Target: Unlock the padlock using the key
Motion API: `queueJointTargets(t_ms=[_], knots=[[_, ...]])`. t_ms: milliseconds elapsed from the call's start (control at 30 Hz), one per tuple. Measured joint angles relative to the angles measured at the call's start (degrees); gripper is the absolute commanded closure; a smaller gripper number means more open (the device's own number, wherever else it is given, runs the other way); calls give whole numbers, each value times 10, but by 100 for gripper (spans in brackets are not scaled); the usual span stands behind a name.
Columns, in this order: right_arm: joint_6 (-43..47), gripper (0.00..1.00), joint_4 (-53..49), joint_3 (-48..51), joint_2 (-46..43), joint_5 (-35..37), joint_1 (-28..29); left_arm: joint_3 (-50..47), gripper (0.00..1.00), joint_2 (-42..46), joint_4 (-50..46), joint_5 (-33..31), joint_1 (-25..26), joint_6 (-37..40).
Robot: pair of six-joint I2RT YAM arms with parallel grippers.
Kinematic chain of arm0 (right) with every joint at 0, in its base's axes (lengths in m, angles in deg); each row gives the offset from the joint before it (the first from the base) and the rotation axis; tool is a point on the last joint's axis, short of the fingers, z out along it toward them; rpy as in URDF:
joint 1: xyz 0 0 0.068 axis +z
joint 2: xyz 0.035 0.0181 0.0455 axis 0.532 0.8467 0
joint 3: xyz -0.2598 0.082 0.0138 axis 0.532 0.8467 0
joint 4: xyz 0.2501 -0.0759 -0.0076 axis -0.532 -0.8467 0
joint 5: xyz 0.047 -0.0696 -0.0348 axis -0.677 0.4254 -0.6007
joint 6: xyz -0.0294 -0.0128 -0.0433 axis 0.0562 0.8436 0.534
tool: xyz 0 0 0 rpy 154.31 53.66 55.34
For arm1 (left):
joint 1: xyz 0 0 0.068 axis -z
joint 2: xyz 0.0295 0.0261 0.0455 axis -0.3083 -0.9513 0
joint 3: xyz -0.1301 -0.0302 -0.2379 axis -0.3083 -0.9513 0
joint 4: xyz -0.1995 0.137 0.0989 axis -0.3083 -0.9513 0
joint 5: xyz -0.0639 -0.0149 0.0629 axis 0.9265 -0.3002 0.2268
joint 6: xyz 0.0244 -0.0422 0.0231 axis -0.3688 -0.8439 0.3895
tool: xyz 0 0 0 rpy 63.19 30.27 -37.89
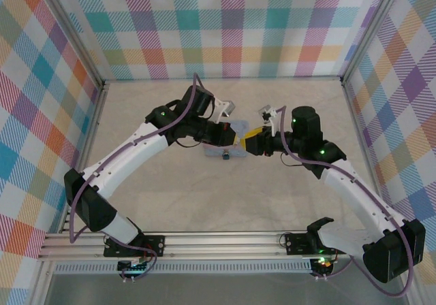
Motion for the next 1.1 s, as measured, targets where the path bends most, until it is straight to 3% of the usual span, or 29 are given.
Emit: queueJointTargets(t_ms=[133,700,1000,1100], knots=[[13,48,-10,0,0,-9,0,0,100,0,-1,7,0,0],[43,58,-30,0,20,-31,22,10,100,-8,0,53,-2,0],[53,79,-39,-18,31,-29,25,12,100,-15,0,65,-4,0],[52,90,-45,-21,37,-26,25,12,97,-16,-2,67,-5,0]])
